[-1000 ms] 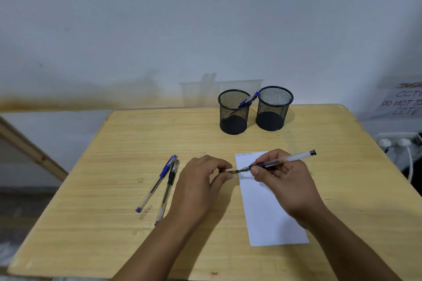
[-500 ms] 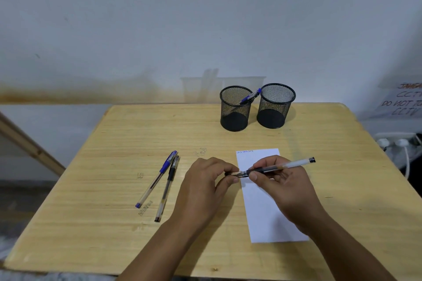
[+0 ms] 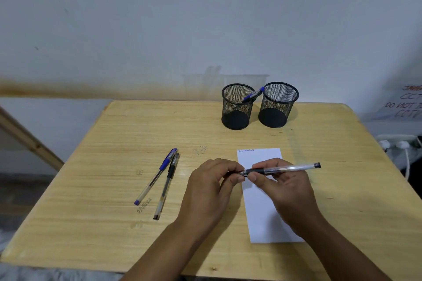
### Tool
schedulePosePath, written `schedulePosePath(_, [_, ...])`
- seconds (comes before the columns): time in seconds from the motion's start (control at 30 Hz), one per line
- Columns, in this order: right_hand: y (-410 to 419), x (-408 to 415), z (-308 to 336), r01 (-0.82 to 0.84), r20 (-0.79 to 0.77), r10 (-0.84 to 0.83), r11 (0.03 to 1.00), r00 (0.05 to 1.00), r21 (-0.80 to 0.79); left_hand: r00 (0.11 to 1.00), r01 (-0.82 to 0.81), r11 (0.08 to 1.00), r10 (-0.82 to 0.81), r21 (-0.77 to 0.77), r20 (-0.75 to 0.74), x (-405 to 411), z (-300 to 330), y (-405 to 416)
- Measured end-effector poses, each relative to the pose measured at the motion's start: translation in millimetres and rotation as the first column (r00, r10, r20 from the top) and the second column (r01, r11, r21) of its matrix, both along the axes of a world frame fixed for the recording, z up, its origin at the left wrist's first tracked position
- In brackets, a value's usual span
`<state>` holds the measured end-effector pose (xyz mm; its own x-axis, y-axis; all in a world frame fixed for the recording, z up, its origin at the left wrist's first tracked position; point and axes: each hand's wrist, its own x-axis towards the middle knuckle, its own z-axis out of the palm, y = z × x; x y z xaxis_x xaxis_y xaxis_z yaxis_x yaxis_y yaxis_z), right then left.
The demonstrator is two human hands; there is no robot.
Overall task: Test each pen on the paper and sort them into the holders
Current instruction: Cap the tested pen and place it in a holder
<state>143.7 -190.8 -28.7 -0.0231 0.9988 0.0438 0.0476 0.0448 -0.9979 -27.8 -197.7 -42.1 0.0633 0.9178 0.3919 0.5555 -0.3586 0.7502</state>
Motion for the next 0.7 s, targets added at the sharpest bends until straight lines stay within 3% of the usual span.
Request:
schedulePosePath(0.1, [4.7, 0.4, -4.5, -0.002, 0.008, 0.002, 1.0, 1.0, -0.026, 1.0, 0.005, 1.0, -0.005, -0.013, 0.021, 1.5, 1.5, 5.0])
schedulePosePath(0.23, [18.0, -3.0, 2.9, 0.042, -0.134, -0.057, 0.993, 0.989, -0.113, 0.989, 0.065, 0.994, -0.053, -0.089, 0.139, 8.2, 6.6, 23.1])
schedulePosePath(0.33, [37.9, 0.1, 19.6, 0.082, -0.145, -0.091, 0.995, 0.985, -0.064, 0.986, 0.088, 0.989, -0.069, -0.121, 0.155, 11.9, 7.3, 42.9])
schedulePosePath(0.43, [64.0, 10.7, 34.2, 0.116, -0.092, -0.116, 0.993, 0.989, -0.005, 0.989, 0.007, 0.984, 0.02, -0.178, 0.149, 7.1, -4.9, 74.8])
schedulePosePath(0.53, [88.6, 26.2, 46.7, 0.166, 0.181, -0.165, 0.986, 0.969, 0.012, 0.965, -0.052, 0.968, 0.112, -0.247, 0.237, 6.1, -12.6, 105.7])
schedulePosePath(0.63, [108.9, 38.6, 60.7, 0.104, 0.568, -0.136, 0.991, 0.812, 0.088, 0.983, -0.087, 0.964, 0.124, -0.251, 0.136, 9.7, -11.5, 133.7])
schedulePosePath(0.7, [117.6, 39.1, 70.9, 0.021, 0.705, -0.096, 0.993, 0.703, 0.114, 0.985, -0.114, 0.962, 0.142, -0.249, 0.096, 12.3, -12.9, 150.2])
